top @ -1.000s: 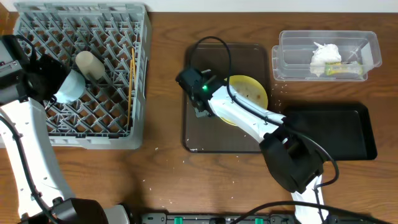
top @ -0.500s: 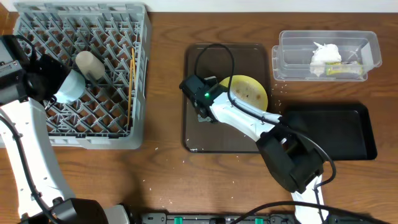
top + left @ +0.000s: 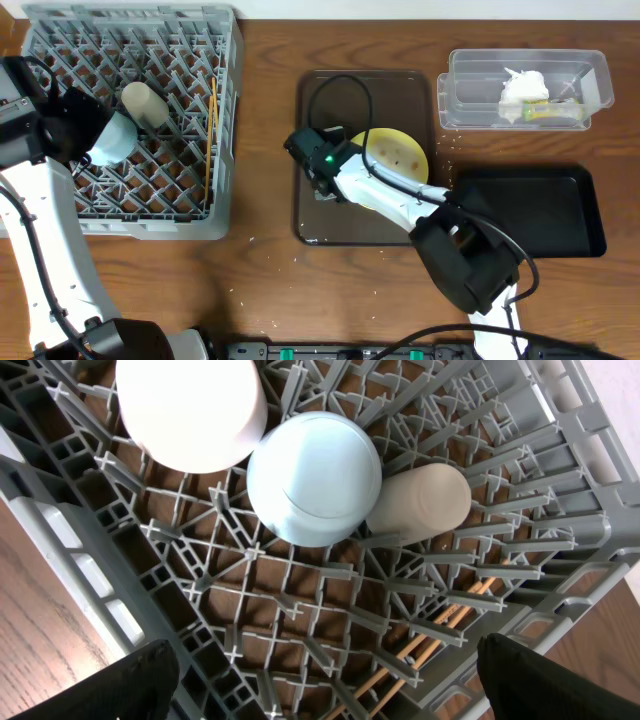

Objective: Sort waste into correct bins and load items into the dishwasher
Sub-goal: 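Move the right gripper to the yellow plate and grip its rim, then lift the yellow plate and carry it right over the black tray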

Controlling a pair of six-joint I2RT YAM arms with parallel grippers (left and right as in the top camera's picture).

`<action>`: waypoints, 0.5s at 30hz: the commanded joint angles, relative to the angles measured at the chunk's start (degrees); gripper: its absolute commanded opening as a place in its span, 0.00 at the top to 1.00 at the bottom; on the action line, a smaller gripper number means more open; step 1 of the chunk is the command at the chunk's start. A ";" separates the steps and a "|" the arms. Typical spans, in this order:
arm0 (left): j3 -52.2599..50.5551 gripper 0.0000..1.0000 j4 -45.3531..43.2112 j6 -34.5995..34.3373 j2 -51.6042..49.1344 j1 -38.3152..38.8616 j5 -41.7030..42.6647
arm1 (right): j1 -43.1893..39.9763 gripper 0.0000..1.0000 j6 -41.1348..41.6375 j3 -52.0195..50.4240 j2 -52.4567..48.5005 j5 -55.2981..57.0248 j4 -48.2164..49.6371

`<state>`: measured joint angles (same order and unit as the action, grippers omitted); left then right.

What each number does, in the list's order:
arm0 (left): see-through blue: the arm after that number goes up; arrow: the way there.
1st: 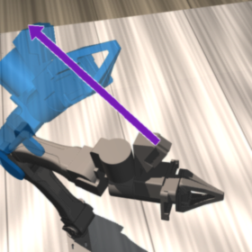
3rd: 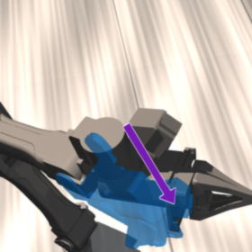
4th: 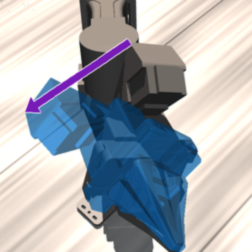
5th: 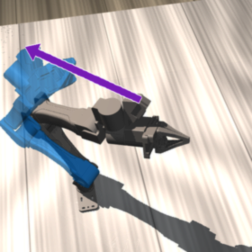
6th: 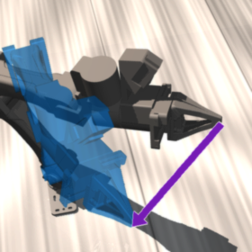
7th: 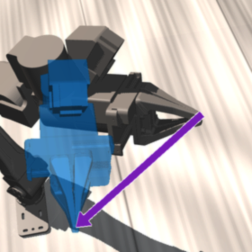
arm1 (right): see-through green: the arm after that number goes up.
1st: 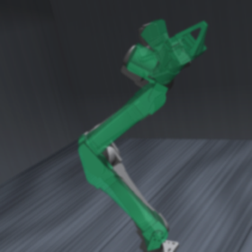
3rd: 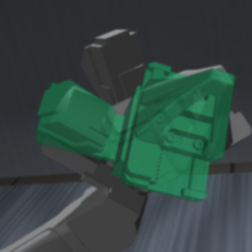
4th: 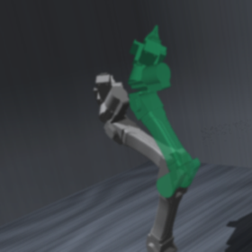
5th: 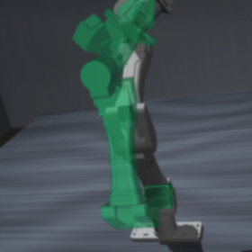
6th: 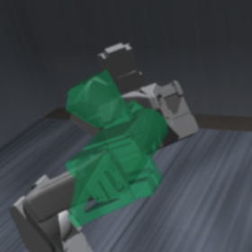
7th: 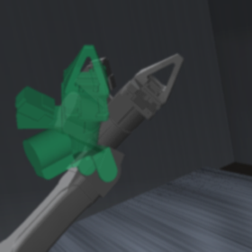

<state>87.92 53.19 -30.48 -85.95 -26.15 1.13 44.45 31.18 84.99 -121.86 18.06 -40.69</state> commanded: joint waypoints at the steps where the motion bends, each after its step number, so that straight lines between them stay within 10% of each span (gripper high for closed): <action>1: 0.59 0.04 0.13 -0.26 -0.20 -0.13 -0.31 | 2.16 0.99 0.92 -1.27 -0.13 -2.40 -0.04; 15: 0.59 0.04 0.13 -0.26 -0.20 -0.13 -0.31 | 4.61 0.99 0.96 0.72 -0.13 7.41 -5.70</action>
<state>87.92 53.19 -30.46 -85.93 -26.15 1.13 48.90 31.20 84.90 -121.86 22.61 -44.77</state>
